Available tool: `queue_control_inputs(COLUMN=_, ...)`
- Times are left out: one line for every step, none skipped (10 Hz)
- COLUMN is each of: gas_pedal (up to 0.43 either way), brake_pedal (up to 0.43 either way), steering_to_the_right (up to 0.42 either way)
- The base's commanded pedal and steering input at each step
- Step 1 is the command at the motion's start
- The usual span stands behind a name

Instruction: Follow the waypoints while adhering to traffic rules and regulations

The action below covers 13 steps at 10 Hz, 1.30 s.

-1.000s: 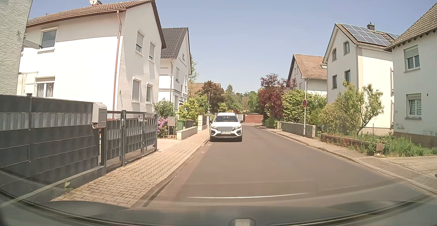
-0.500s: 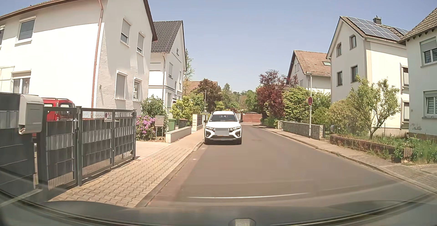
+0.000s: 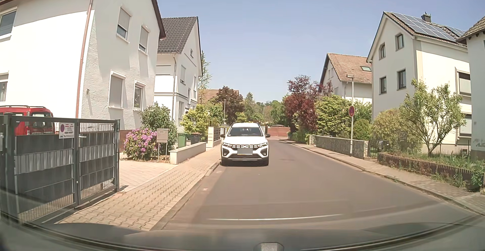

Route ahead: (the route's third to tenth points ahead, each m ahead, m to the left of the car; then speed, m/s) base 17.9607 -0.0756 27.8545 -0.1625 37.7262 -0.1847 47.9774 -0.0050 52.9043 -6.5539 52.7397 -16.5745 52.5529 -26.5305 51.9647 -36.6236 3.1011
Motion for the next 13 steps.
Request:
queue_control_inputs(gas_pedal=0.000, brake_pedal=0.268, steering_to_the_right=0.004)
queue_control_inputs(gas_pedal=0.000, brake_pedal=0.274, steering_to_the_right=-0.004)
queue_control_inputs(gas_pedal=0.000, brake_pedal=0.287, steering_to_the_right=-0.008)
queue_control_inputs(gas_pedal=0.000, brake_pedal=0.293, steering_to_the_right=-0.008)
queue_control_inputs(gas_pedal=0.000, brake_pedal=0.299, steering_to_the_right=-0.008)
queue_control_inputs(gas_pedal=0.000, brake_pedal=0.305, steering_to_the_right=-0.007)
queue_control_inputs(gas_pedal=0.000, brake_pedal=0.305, steering_to_the_right=-0.007)
queue_control_inputs(gas_pedal=0.000, brake_pedal=0.311, steering_to_the_right=-0.007)
queue_control_inputs(gas_pedal=0.000, brake_pedal=0.311, steering_to_the_right=-0.007)
queue_control_inputs(gas_pedal=0.000, brake_pedal=0.311, steering_to_the_right=-0.007)
queue_control_inputs(gas_pedal=0.000, brake_pedal=0.311, steering_to_the_right=-0.007)
queue_control_inputs(gas_pedal=0.000, brake_pedal=0.311, steering_to_the_right=-0.007)
queue_control_inputs(gas_pedal=0.000, brake_pedal=0.311, steering_to_the_right=-0.007)
